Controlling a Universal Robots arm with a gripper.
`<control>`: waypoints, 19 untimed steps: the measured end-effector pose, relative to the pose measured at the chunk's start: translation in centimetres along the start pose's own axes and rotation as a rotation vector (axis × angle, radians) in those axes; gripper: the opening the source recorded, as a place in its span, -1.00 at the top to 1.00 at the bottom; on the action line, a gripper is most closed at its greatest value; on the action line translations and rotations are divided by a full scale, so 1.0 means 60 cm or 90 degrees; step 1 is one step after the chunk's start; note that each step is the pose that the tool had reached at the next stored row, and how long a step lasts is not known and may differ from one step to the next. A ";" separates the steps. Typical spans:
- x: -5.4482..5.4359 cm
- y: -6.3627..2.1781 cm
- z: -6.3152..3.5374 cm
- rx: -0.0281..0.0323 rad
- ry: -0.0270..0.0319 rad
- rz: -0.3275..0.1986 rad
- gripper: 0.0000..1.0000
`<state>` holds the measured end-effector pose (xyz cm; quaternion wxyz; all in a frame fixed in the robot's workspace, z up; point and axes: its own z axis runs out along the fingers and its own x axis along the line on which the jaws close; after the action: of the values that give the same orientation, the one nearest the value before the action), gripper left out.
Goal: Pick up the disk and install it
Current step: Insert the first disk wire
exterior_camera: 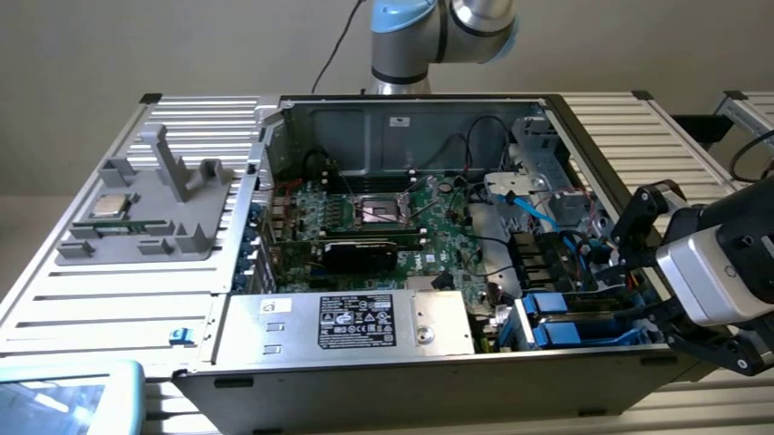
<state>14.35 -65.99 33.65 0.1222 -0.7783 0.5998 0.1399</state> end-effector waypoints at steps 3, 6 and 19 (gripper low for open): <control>0.000 0.000 0.000 0.0004 -0.0027 -0.001 0.12; 0.001 -0.001 0.001 0.0005 -0.0039 -0.001 0.12; 0.004 -0.003 0.007 -0.0005 -0.0044 -0.002 0.32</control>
<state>14.58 -66.00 33.18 0.1242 -0.7788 0.5980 0.1427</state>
